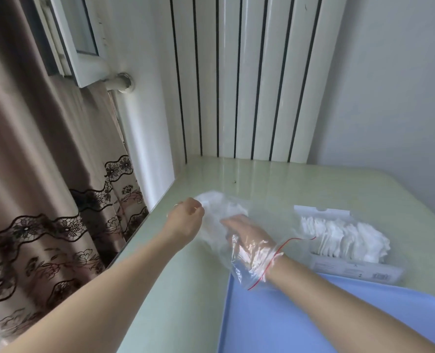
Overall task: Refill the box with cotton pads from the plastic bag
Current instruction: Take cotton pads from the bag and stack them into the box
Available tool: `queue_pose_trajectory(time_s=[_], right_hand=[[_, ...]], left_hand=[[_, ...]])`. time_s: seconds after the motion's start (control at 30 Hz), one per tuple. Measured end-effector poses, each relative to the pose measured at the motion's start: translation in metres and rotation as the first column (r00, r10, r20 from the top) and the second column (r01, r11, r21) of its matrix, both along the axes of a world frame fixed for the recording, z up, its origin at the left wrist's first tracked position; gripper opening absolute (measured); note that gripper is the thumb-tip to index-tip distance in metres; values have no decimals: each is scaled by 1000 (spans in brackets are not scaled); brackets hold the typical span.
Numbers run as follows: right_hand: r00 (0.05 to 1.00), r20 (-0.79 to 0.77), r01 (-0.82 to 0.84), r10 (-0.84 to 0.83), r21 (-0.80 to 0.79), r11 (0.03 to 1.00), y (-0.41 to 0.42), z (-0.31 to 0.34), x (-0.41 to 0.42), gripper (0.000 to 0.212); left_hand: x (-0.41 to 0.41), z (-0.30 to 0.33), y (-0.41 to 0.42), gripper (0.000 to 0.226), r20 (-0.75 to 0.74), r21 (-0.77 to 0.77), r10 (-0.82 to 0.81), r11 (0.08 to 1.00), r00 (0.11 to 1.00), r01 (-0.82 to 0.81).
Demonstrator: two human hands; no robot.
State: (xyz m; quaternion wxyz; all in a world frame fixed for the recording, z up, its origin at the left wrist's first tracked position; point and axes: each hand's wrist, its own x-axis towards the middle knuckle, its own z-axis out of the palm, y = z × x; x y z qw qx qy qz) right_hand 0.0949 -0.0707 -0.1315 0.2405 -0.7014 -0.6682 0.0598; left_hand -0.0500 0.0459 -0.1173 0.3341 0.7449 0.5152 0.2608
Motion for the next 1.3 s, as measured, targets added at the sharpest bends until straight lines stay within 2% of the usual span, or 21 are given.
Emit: queue_pose_trajectory(time_s=[0.07,0.2,0.43,0.53,0.6,0.67,0.73,0.77,0.83,0.9,0.97,1.0,1.07,1.13,1.2,1.3], right_hand=[[1000,18,-5,5,25,1000,23,-8,-5,29],[986,-146,77,-86,-64,995,43,-8,-9,46],[940,-280,137,-193,-210,968,48,-7,-4,55],[918,-350,128,-188,-188,974,40,-1,7,45],[803,-551,155,-229,-177,972,22,7,13,28],[594,-766,140,-245,-201,970,-6,21,20,12],[396,-889,-9,-230,-254,967,-37,34,31,9],[342,-913,-83,-222,-264,961,-55,41,39,10],[287,-932,-167,-220,-274,947,-87,53,55,20],[287,-930,-198,-229,-291,936,-113,62,72,26],[295,-929,-180,-223,-283,942,-135,71,89,22],[258,-938,-132,-231,-271,954,-141,71,98,19],[123,-963,-1,-239,-241,970,-150,69,111,26],[52,-976,64,-213,-209,976,-152,66,112,35],[39,-979,113,-200,-194,974,-151,64,106,34],[27,-983,156,-184,-178,972,-150,64,99,34]], left_hand=[[2,-4,3,27,-14,12,-5,1000,1000,5],[2,-10,8,28,-26,25,-27,999,999,28],[5,-12,16,26,-71,33,-46,998,996,48],[6,-12,19,26,-109,37,-53,998,993,57],[6,-10,20,28,-153,39,-59,997,986,66],[8,-4,20,33,-205,45,-56,997,977,67],[13,7,12,37,-212,66,-63,995,975,79],[18,15,3,37,-199,104,-77,990,977,99],[31,35,-21,34,-157,215,-139,961,978,172],[45,54,-54,26,-133,305,-249,911,959,278],[58,66,-93,25,-150,334,-375,852,915,404],[63,68,-111,27,-158,328,-430,826,889,458],[73,72,-142,37,-194,312,-507,780,840,543],[82,70,-160,54,-281,306,-518,749,808,587],[90,65,-166,69,-388,362,-485,702,783,614],[100,59,-166,72,-380,455,-480,647,791,612]])
